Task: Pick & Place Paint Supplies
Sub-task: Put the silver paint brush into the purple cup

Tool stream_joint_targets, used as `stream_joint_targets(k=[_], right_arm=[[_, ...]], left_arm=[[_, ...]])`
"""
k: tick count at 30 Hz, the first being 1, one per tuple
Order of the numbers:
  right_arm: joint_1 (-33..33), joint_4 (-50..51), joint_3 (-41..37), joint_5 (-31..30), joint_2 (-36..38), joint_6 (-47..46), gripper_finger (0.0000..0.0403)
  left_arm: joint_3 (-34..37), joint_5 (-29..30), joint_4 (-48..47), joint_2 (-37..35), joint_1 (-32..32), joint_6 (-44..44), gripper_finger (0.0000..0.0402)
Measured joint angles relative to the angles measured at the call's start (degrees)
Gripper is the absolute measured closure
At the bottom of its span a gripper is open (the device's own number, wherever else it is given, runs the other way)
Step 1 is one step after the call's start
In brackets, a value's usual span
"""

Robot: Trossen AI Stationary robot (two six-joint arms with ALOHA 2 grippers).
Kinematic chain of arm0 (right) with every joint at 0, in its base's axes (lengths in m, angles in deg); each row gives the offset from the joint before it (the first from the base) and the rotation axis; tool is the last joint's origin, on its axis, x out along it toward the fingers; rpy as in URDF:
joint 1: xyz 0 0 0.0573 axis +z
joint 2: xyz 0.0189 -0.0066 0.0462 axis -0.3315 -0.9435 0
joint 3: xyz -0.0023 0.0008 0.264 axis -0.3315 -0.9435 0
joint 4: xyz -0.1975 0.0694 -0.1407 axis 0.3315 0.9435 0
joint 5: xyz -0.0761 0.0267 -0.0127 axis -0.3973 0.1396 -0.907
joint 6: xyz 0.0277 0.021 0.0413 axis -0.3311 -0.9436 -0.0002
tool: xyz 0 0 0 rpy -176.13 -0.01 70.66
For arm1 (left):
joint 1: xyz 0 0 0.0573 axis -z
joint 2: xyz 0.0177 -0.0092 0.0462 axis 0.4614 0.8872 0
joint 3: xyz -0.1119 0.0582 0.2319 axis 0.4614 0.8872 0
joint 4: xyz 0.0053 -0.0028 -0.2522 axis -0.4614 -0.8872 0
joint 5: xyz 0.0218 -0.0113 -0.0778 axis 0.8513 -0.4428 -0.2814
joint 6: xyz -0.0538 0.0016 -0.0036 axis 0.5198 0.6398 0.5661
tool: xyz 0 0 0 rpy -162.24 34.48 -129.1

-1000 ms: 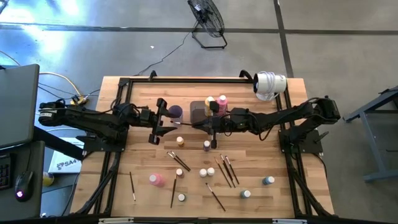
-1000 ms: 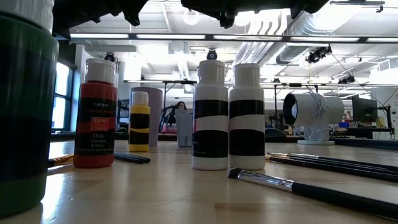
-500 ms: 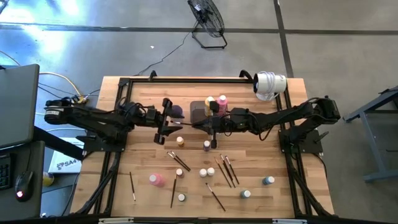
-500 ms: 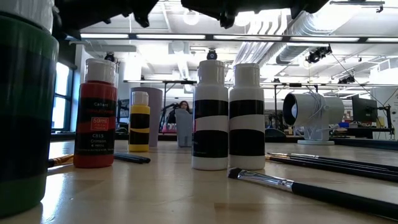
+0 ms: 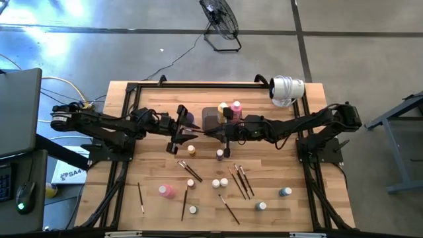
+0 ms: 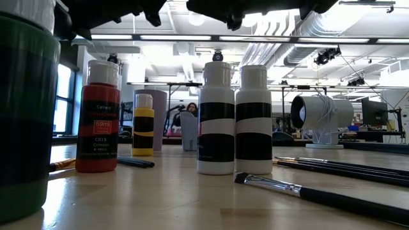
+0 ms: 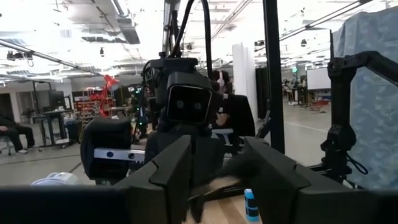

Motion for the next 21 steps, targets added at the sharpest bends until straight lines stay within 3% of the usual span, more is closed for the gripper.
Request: stream_joint_targets(k=[11,21], right_arm=[[0.48,-0.86,-0.02,-0.69,0.00,0.38,0.0395],[0.50,-1.02,-0.02,-0.69,0.00,1.01,0.0395]], left_arm=[[0.00,-0.24,-0.48,-0.02,-0.02,0.00,0.0297],[0.03,-0.38,-0.57,-0.02,-0.02,0.00,0.0302]])
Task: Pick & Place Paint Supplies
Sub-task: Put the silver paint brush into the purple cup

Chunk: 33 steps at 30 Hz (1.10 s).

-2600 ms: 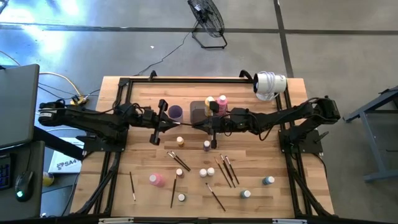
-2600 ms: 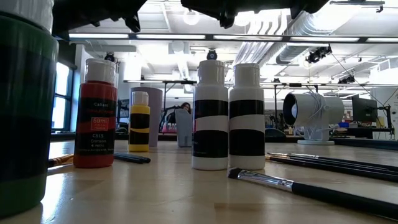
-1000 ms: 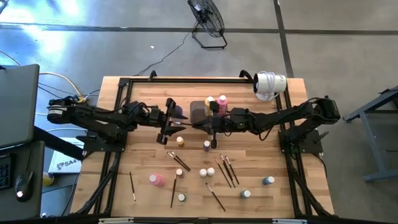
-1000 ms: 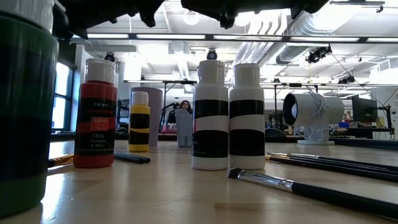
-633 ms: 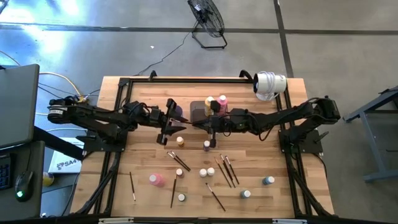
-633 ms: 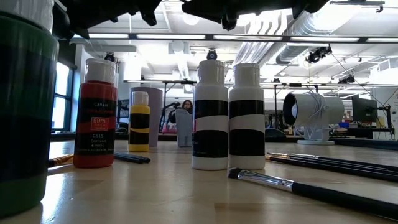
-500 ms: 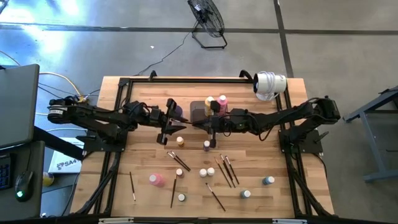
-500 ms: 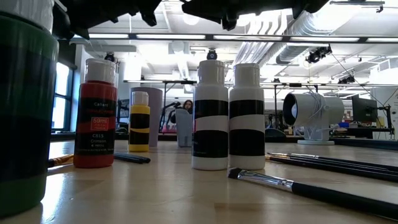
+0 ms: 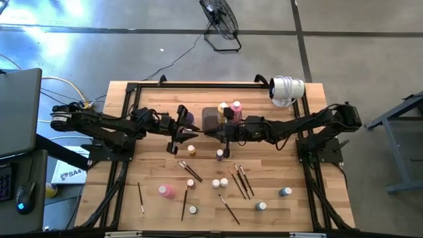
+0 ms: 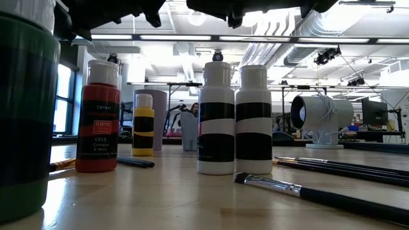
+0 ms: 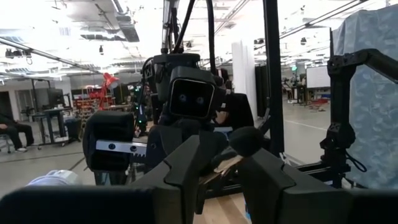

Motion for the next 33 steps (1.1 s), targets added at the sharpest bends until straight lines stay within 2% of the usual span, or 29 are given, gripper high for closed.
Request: stream_joint_targets(k=[16,20,25,33], right_arm=[[0.00,0.03,0.00,0.01,0.00,0.00,0.0395],[0.00,0.05,0.00,0.07,0.00,0.00,0.0396],[0.04,0.12,0.00,-0.18,0.00,-0.40,0.0394],[0.02,0.82,0.00,0.42,0.00,-1.20,0.0387]], left_arm=[[0.02,0.04,0.26,0.00,0.00,1.45,0.0303],[0.02,0.17,0.68,0.00,0.00,1.68,0.0325],[0.02,0.83,0.74,-0.02,-0.03,0.74,0.0384],[0.06,0.36,0.50,-0.02,-0.02,1.26,0.0373]])
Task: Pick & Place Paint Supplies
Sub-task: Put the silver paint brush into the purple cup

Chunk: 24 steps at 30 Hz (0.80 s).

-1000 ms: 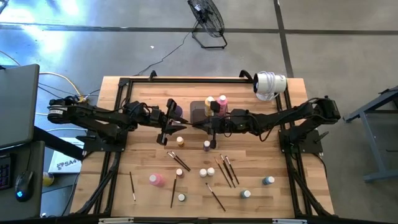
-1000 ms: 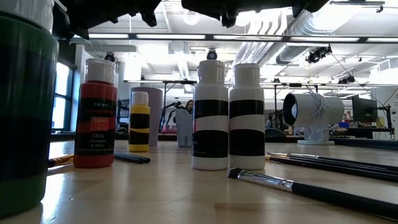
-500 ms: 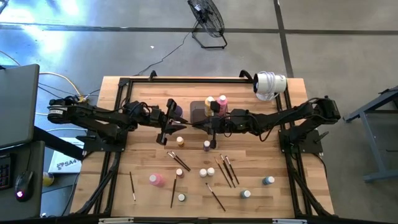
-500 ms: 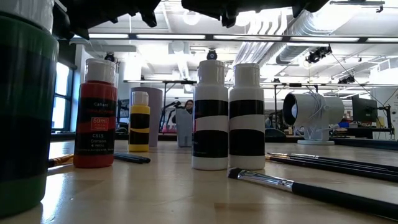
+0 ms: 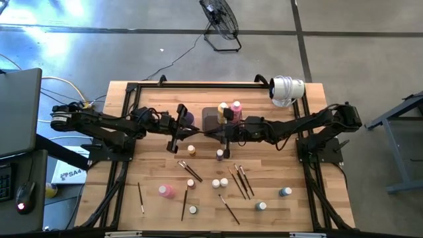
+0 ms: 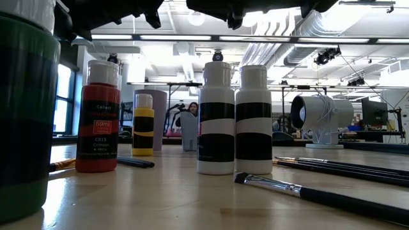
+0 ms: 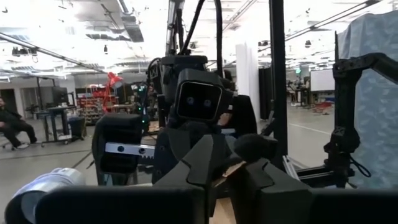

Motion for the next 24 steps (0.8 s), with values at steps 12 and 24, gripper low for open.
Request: stream_joint_targets(k=[12,24], right_arm=[[0.97,2.98,0.00,-0.65,2.18,-2.78,0.0329],[3.28,21.44,0.00,-9.42,10.31,-3.06,0.0303]], left_arm=[[0.01,0.53,0.01,-0.31,0.04,-2.01,0.0390],[0.01,8.60,-13.82,-8.25,0.02,-6.99,0.0390]])
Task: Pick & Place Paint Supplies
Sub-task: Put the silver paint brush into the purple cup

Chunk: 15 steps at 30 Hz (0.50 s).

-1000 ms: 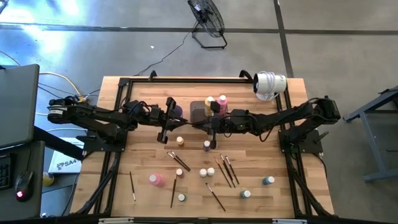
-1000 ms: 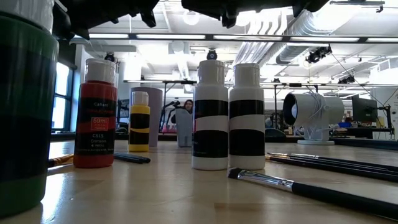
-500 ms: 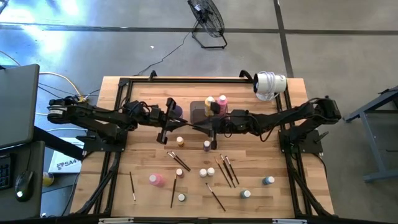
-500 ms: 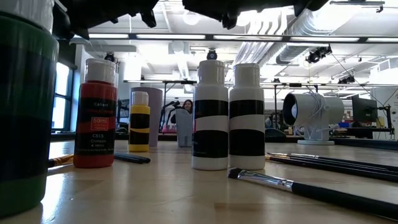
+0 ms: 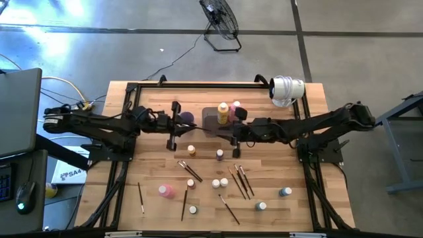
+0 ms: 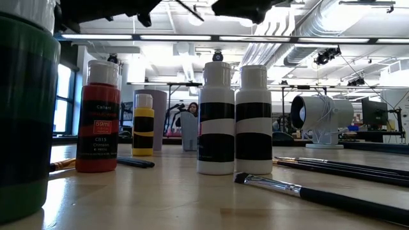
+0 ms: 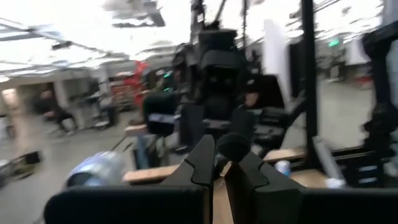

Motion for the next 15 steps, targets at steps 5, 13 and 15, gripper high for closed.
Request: stream_joint_targets(k=[5,13,15], right_arm=[[-0.04,5.32,0.00,-0.01,1.36,-3.33,0.0309],[-0.04,6.36,0.00,0.01,1.28,-4.64,0.0316],[-0.04,6.36,0.00,0.01,1.23,-4.65,0.0316]], left_arm=[[0.00,10.69,-11.39,-5.11,0.00,-0.79,0.0390],[0.00,23.49,-23.40,-9.05,-0.02,-0.36,0.0390],[0.00,25.60,-25.46,-9.10,-0.02,0.17,0.0390]])
